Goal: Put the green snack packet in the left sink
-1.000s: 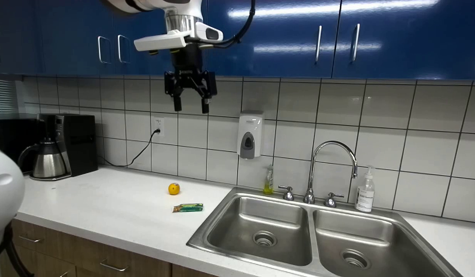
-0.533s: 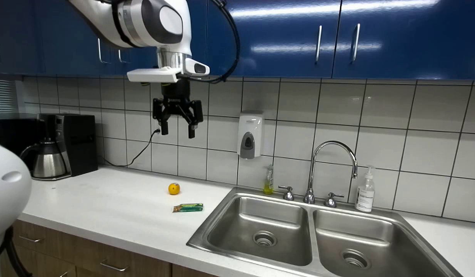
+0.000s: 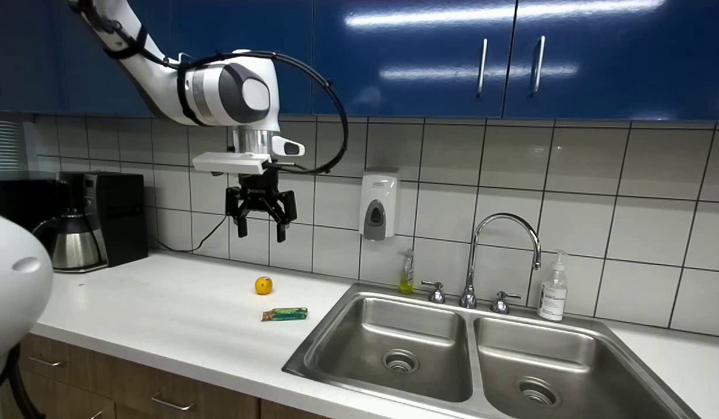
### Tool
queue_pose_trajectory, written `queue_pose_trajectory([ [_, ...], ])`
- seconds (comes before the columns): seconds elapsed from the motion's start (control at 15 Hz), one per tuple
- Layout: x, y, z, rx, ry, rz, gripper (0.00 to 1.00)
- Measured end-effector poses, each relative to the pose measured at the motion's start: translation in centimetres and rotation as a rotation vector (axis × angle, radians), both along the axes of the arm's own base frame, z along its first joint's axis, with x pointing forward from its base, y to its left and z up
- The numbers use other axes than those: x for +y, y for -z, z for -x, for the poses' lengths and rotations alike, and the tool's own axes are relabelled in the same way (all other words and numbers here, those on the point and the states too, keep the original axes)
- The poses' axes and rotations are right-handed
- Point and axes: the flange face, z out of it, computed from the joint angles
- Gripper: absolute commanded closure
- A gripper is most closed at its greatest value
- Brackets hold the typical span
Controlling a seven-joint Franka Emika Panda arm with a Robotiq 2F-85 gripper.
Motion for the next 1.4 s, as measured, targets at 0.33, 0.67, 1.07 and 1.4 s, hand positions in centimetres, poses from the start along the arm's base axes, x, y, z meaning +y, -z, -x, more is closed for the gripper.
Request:
queue_pose_trajectory([
  [0.33,2.4,4.9,-2.1,-0.002,-0.018,0.003,0.0],
  [0.67,4.3,8.9,-4.2,0.0,-0.032,-0.004,0.0],
  [1.07,6.3,11.9,-7.3,-0.004,-0.054,-0.004,0.0],
  [1.4,7.9,15.1,-9.4,0.011,-0.059,0.002,0.0],
])
